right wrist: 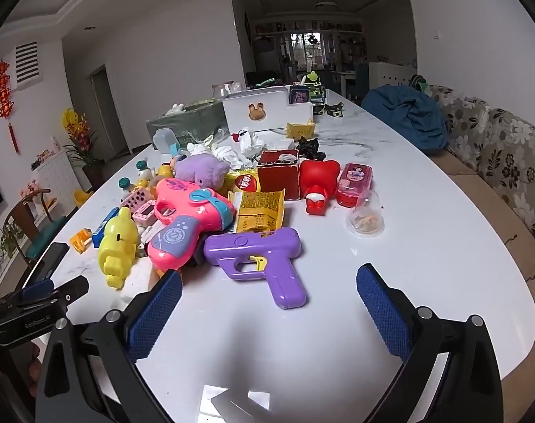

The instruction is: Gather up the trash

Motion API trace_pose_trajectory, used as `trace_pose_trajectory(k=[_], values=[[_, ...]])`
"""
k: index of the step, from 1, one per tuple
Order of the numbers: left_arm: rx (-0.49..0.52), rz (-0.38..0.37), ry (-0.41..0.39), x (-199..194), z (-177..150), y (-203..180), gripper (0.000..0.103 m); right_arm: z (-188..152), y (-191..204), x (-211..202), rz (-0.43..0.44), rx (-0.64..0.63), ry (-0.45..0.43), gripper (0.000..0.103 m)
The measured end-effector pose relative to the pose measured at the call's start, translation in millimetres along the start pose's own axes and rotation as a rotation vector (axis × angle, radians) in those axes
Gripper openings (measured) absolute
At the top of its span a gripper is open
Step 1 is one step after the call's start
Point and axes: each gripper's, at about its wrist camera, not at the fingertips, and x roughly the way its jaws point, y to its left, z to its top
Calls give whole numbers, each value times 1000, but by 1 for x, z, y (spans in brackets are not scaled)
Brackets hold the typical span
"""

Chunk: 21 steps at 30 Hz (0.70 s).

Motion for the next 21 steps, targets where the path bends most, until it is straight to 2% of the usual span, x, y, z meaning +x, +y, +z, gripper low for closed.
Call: trace_pose_trajectory(k=[6, 21], values=[[42, 20, -10, -2, -1, -5, 94, -2, -4, 3, 1, 4, 11, 98], [52, 8, -25, -8, 0, -5, 94, -5, 0, 5, 10, -4, 17, 98]])
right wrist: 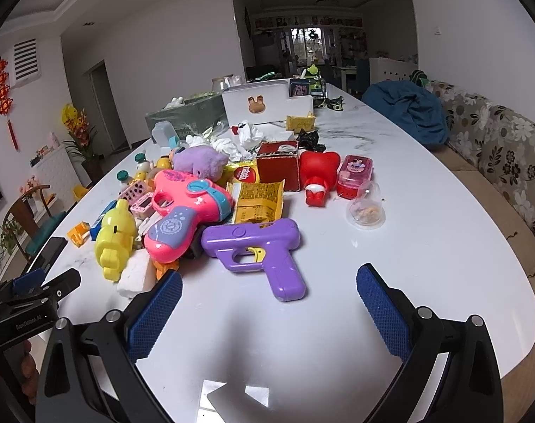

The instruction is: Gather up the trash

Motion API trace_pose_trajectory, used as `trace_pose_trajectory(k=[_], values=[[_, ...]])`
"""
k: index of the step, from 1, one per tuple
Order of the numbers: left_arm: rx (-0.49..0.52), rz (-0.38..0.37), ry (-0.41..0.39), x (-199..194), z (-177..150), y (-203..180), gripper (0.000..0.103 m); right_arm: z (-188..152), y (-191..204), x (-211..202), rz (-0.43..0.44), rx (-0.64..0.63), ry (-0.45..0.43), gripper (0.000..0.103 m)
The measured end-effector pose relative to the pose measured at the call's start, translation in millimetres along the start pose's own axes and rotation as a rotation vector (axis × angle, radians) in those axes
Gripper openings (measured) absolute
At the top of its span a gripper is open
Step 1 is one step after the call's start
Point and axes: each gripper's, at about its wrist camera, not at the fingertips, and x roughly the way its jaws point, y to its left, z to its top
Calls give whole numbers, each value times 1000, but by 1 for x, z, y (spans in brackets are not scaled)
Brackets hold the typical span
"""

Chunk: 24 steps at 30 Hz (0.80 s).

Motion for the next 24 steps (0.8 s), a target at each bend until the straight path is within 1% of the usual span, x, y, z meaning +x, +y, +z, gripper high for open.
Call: trace_pose_trajectory(k=[8, 10, 12, 14, 24], values=[[2, 10, 1, 1, 0, 1, 94, -1, 6, 3, 13, -10, 11, 98], [4, 9, 2, 2, -1, 1, 94, -2, 6, 4, 3, -20, 22, 98], [7, 8, 1, 2, 0, 0, 94, -2, 7, 4, 2, -25, 7, 98], [12, 16, -3, 2, 0, -1, 94, -2, 7, 4, 15, -7, 20, 98], [13, 27, 2, 5, -1, 1, 94, -3, 12, 7, 8, -41, 36, 98]])
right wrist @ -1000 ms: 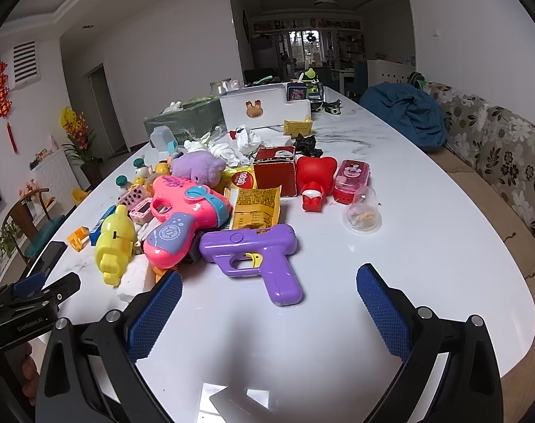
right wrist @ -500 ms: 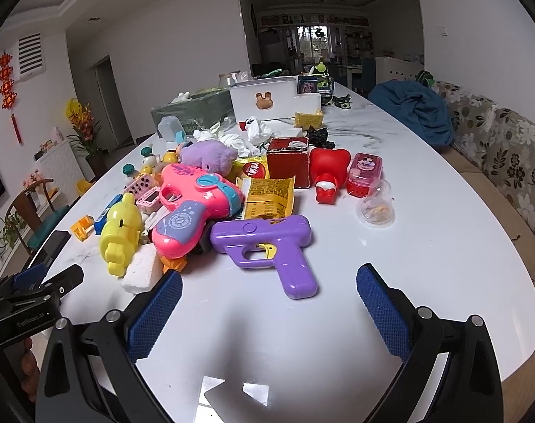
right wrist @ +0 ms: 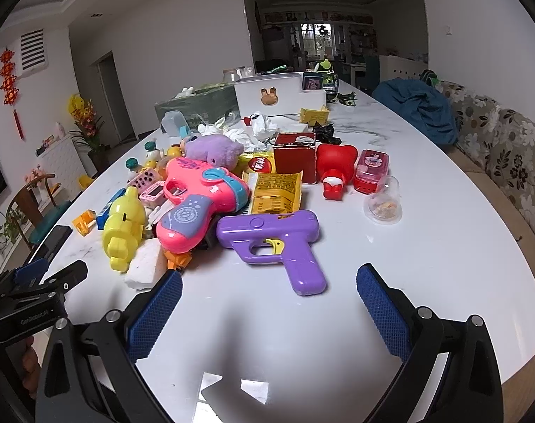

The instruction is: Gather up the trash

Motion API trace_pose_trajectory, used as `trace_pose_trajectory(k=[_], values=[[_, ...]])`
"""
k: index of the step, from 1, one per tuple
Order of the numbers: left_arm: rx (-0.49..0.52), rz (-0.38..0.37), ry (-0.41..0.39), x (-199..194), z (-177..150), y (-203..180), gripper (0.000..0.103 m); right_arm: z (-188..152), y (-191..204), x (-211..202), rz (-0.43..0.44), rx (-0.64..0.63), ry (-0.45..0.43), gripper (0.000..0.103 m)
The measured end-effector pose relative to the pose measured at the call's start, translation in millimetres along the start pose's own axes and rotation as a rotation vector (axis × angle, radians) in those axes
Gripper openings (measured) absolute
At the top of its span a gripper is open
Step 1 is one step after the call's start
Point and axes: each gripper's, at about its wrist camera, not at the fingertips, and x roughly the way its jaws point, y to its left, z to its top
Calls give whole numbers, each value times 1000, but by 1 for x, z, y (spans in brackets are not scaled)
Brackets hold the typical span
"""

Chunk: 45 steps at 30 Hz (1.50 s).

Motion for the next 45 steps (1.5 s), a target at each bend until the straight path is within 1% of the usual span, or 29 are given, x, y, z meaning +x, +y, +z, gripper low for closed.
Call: trace_pose_trajectory(k=[4, 8, 11, 12, 14, 15, 16, 17, 18, 19, 20, 22, 23, 25, 26, 27, 28, 29, 31, 33, 34, 35, 36, 38, 39, 41, 42, 43, 45], values=[[2, -2, 1, 1, 0, 1, 94, 5, 5, 1, 13, -19, -2, 98], [10, 0, -1, 1, 0, 1, 94, 14, 17, 1, 24, -77, -13, 98], [14, 1, -1, 2, 1, 2, 94, 25, 26, 5, 82, -109, 1, 98], [16, 0, -1, 2, 2, 3, 94, 30, 27, 8, 107, -114, 18, 98], [21, -2, 0, 1, 2, 4, 94, 46, 31, 17, 186, -122, 50, 98], [22, -4, -4, -1, 3, 6, 94, 55, 32, 25, 208, -139, 82, 98], [21, -4, -7, -1, 3, 8, 94, 64, 36, 33, 220, -162, 90, 98], [20, -2, -10, -2, 4, 10, 94, 76, 40, 48, 222, -199, 128, 98], [18, -1, -11, -3, 4, 11, 94, 81, 47, 55, 220, -220, 129, 98], [17, 0, -12, -3, 4, 13, 94, 87, 51, 67, 221, -244, 168, 98], [15, 0, -11, -3, 5, 15, 94, 94, 57, 86, 250, -271, 223, 98], [9, -5, -5, 0, 6, 17, 94, 100, 63, 114, 302, -279, 302, 99], [6, -8, -3, 1, 7, 18, 94, 103, 64, 128, 291, -292, 327, 99], [0, -13, 3, 4, 9, 20, 94, 102, 64, 152, 305, -298, 400, 99], [-1, -16, 5, 5, 10, 20, 94, 105, 63, 154, 340, -301, 369, 98], [-2, -21, 6, 6, 11, 19, 94, 105, 64, 157, 343, -317, 379, 98], [0, -30, 5, 7, 12, 18, 94, 106, 66, 157, 348, -334, 375, 89], [5, -40, 4, 9, 13, 16, 94, 109, 66, 158, 359, -318, 379, 81], [8, -53, 2, 12, 15, 11, 94, 109, 68, 159, 340, -336, 384, 79], [4, -71, -13, 15, 18, 4, 94, 108, 65, 154, 386, -326, 388, 68], [2, -79, -22, 16, 20, 1, 94, 111, 59, 152, 408, -296, 399, 68], [0, -88, -26, 17, 21, -4, 94, 112, 50, 146, 455, -247, 402, 68], [-4, -98, -26, 18, 23, -8, 94, 114, 41, 141, 478, -228, 400, 68], [-16, -130, -27, 21, 26, -18, 94, 118, 33, 133, 468, -234, 384, 67], [-20, -137, -22, 24, 29, -25, 94, 118, 30, 130, 476, -232, 375, 67], [-14, -133, -16, 31, 32, -34, 94, 117, 26, 127, 485, -228, 364, 67], [-12, -118, -16, 37, 36, -39, 94, 117, 24, 126, 482, -225, 354, 67], [-14, -109, -8, 44, 38, -41, 94, 118, 22, 126, 474, -228, 341, 67], [-37, -111, 49, 59, 41, -41, 94, 119, 25, 126, 439, -260, 319, 67]])
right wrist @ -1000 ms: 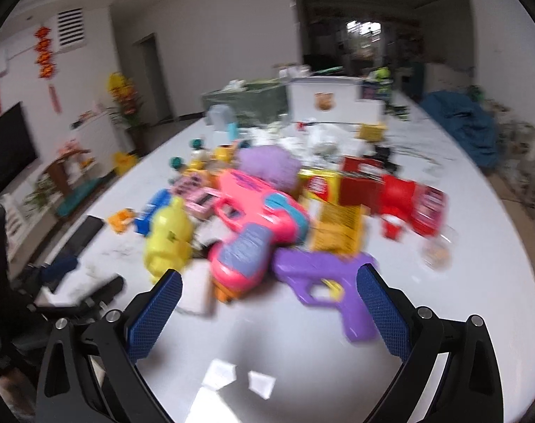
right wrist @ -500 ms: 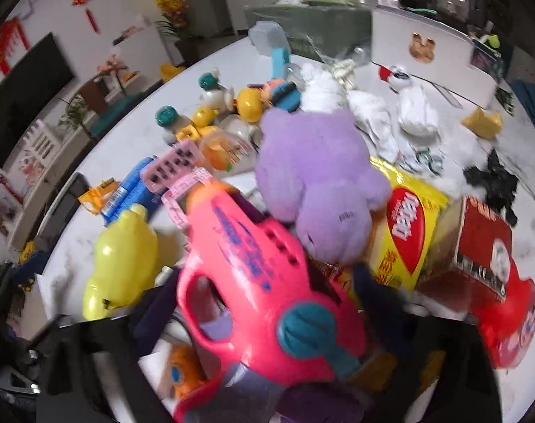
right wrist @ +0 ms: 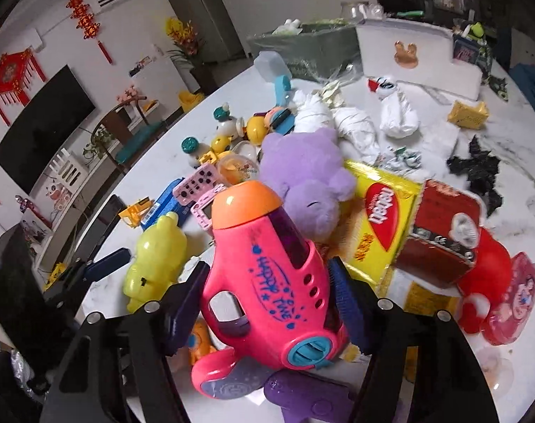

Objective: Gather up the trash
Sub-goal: 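Grasp the yellow pig toy with the left tool while the right grasps the pink water gun, then carry both toys down into the cardboard box and release them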

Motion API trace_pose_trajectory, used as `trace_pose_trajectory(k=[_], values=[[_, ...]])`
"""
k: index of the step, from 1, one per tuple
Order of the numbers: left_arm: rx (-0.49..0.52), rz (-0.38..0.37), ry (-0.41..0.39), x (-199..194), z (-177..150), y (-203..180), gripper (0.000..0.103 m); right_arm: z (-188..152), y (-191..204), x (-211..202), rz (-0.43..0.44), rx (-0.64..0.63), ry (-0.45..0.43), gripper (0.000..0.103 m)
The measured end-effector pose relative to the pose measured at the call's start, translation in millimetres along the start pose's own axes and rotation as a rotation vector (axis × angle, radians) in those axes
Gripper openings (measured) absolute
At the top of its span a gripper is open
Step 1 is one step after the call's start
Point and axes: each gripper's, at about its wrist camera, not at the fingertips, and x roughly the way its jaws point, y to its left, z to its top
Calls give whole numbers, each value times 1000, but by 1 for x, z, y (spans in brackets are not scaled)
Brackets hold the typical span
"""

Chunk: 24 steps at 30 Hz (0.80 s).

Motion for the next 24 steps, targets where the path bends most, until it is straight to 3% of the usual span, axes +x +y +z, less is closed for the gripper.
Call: trace_pose_trajectory(k=[2, 3, 4, 6, 8, 13, 15, 17, 19, 24], values=[[-49, -26, 70, 17, 2, 8, 94, 1, 3, 3, -28, -25, -1, 67], [-41, -21, 50, 15, 5, 7, 80, 2, 4, 5, -33, -33, 2, 67], [-40, -63, 52, 14, 7, 8, 52, 2, 6, 5, -44, -43, -11, 67], [-59, -112, 79, 12, 10, 14, 52, 0, 8, -3, -39, -50, -49, 67], [-47, -127, 39, 3, 10, 18, 52, -2, 11, -18, -16, -44, -105, 67], [-7, -181, -194, -55, 10, 26, 51, -6, 14, -42, 12, -15, -205, 66], [45, -184, -235, -65, 12, 22, 52, -5, 16, -44, 22, 3, -209, 66], [72, -161, -221, -67, 14, 19, 51, -6, 19, -53, 17, 17, -237, 66], [65, -194, -217, -79, 15, 20, 51, -10, 24, -71, 42, 26, -271, 66], [190, -234, -318, -149, -8, 8, 51, -43, 56, -150, 133, 12, -365, 66]])
